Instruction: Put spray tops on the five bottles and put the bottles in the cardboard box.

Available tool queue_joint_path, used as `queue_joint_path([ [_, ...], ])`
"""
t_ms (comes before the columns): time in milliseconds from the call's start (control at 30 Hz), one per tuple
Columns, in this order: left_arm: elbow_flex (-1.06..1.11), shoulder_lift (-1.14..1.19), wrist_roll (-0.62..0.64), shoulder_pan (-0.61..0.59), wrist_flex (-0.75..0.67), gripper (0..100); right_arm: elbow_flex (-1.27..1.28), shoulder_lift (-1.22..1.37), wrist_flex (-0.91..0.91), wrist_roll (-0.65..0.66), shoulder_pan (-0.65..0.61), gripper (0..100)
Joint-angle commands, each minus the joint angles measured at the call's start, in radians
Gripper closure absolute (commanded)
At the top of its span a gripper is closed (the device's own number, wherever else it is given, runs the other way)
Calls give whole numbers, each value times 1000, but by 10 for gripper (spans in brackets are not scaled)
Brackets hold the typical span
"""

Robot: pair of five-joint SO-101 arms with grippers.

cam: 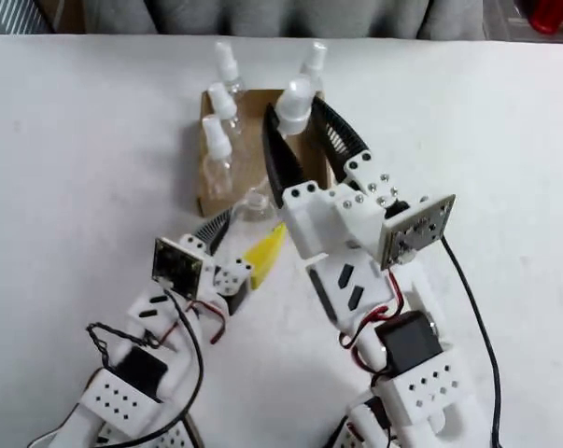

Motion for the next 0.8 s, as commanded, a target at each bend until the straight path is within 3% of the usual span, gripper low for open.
queue_joint_path([
  [0,-6,-22,-6,2,6,980,-32,7,-5,3,12,983],
  [600,-6,-22,-6,2,2,980,32,12,21,3,-73,983],
  [767,-6,-22,-3,2,2,980,-15,97,124,3,-76,983],
])
